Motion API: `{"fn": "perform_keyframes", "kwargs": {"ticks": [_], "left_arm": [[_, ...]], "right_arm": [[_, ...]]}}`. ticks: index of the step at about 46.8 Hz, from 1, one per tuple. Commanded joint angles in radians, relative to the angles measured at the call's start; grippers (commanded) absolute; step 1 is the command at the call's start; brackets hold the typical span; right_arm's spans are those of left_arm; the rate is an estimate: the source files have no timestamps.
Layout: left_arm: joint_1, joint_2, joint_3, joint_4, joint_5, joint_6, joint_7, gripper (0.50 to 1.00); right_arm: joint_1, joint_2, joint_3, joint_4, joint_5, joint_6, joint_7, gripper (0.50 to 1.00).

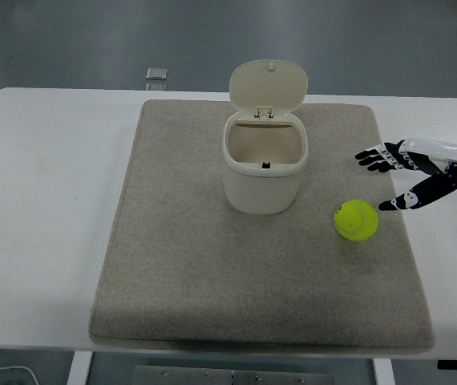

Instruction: Pick up the tennis ball and place it in the box.

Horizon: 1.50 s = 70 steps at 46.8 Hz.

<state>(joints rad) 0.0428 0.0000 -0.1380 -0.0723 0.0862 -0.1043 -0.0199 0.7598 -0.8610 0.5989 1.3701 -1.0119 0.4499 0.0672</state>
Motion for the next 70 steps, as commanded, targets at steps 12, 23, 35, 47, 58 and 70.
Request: {"fn": "perform_keyframes", "kwargs": {"ticks": [12, 23, 35, 47, 58, 70], "left_arm": [[0.000, 0.000, 0.000, 0.000, 0.000, 0.000, 0.000, 0.992], [0.000, 0.000, 0.000, 0.000, 0.000, 0.000, 0.000, 0.992], [0.000, 0.000, 0.000, 0.000, 0.000, 0.000, 0.000, 0.992], [0.000, 0.000, 0.000, 0.000, 0.001, 0.000, 0.000, 0.992], [0.000, 0.000, 0.000, 0.000, 0.000, 0.000, 0.000, 0.992], [0.000, 0.000, 0.000, 0.000, 0.000, 0.000, 0.000, 0.992]], "right_arm": [[-0.068, 0.016, -0.002, 0.046, -0.163, -0.100, 0.048, 0.913], [-0.092, 0.025, -0.004, 0.049, -0.195, -0.120, 0.063, 0.913], [-0.119, 0.060, -0.005, 0.052, -0.228, -0.120, 0.072, 0.913], [-0.126, 0.074, -0.005, 0.052, -0.251, -0.122, 0.075, 0.915], [-0.128, 0.083, -0.005, 0.044, -0.261, -0.123, 0.074, 0.913], [-0.134, 0.088, -0.007, 0.040, -0.297, -0.163, 0.075, 0.907]]}}
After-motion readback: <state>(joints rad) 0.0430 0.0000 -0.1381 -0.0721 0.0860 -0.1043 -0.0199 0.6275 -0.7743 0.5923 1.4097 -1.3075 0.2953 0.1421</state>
